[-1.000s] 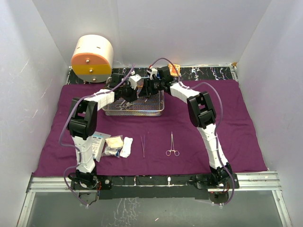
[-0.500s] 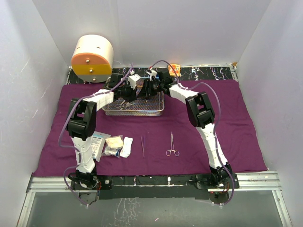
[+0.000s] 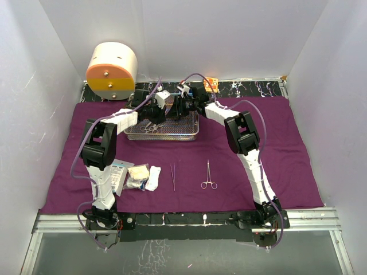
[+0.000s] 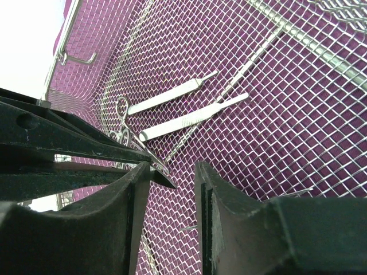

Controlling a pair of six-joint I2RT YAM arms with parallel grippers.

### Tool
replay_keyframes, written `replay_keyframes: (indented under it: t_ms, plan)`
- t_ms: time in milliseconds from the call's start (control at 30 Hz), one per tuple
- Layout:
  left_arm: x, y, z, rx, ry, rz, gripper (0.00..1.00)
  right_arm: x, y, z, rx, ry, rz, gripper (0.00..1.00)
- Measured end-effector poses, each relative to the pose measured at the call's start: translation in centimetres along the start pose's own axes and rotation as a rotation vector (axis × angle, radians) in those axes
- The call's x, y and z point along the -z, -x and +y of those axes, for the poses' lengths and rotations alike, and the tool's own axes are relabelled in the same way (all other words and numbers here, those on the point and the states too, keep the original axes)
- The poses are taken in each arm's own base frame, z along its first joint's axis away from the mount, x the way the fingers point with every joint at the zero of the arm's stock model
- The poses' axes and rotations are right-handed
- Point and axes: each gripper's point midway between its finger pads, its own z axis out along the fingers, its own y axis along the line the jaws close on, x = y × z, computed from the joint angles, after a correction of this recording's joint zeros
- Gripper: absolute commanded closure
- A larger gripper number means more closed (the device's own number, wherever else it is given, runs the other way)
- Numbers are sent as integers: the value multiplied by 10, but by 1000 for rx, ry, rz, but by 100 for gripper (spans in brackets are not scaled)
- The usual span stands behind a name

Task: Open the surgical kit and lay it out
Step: Pick up the medical item from the container.

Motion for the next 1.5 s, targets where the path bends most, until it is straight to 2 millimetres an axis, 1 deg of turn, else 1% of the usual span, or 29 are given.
replay_keyframes:
  t_ms: [633, 900, 1033, 1067, 1200, 1300, 1400, 1433, 1500]
  plan:
    - [0, 0, 0, -1, -1, -1, 100, -1, 2, 5, -21, 27, -6, 83]
    - [0, 2, -1, -3, -6, -7, 100, 1, 2, 9, -44, 44, 0, 100]
    - [1, 3, -1, -5, -6, -9, 100, 1, 3, 10, -40, 54, -3, 100]
    - [1, 3, -1, -5, -6, -8, 98, 1, 3, 11, -39, 56, -3, 100]
    - [5, 3, -2, -4, -6, 3, 77, 1, 4, 15, -35, 73, 1, 100]
    - [12, 9, -4, -8, -14, 19, 67, 2, 10, 20, -21, 90, -4, 100]
    - [26, 29, -5, -24, -14, 13, 54, 6, 16, 30, -20, 112, -9, 100]
    - [34, 38, -6, -31, -12, 6, 45, 8, 19, 35, -18, 119, -11, 100]
    - [51, 59, -7, -55, -2, -19, 33, 12, 25, 45, -10, 135, -18, 100]
